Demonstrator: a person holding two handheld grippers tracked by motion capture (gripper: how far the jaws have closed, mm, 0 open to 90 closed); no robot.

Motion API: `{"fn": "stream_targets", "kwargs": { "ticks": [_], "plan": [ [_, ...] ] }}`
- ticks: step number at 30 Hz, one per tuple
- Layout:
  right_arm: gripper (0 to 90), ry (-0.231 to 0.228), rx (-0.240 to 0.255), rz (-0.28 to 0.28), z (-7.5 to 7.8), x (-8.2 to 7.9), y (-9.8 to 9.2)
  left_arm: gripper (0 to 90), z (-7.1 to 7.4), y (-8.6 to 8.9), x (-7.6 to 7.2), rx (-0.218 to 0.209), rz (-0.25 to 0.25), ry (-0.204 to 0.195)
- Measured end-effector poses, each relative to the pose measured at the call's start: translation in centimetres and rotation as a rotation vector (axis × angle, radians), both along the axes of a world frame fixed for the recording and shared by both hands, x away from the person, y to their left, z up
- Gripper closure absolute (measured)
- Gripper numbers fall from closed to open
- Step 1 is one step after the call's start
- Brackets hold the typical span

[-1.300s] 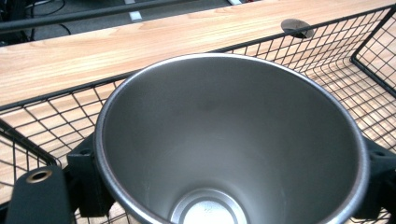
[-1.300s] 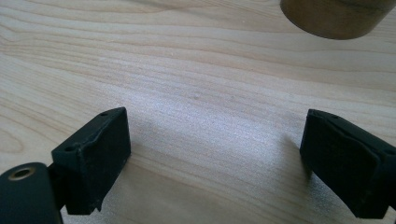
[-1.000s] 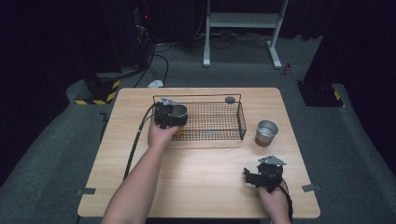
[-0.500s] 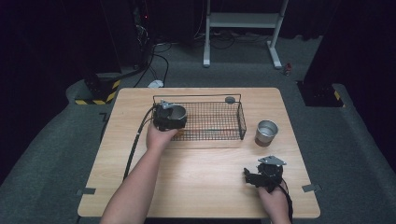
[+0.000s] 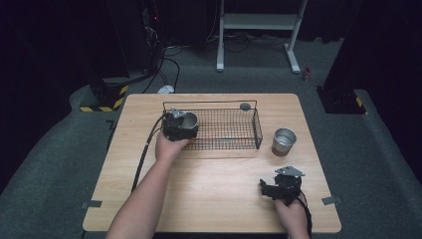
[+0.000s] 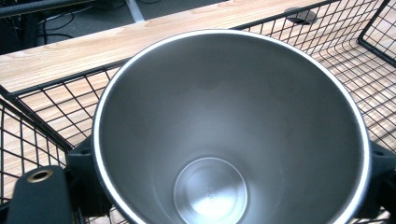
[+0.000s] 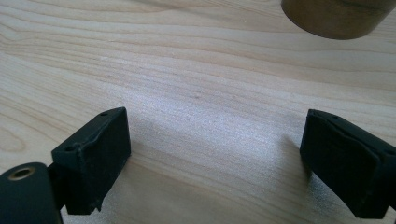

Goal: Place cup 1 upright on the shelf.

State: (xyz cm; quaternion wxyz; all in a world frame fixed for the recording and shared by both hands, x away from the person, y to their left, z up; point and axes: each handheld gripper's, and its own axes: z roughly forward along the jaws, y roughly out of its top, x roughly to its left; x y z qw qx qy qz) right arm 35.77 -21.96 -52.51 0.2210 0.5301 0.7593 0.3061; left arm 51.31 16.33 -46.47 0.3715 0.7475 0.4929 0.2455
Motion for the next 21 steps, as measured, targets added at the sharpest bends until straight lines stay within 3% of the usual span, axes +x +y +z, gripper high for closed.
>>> {"fn": "stream_targets", "kwargs": {
  "ticks": [21],
  "plan": [
    [8.5, 0.000, 0.000, 0.001, 0.00, 0.00, 0.00, 0.7, 0.85, 0.34, 0.13, -0.024, 0.011, 0.025]
  ]
}}
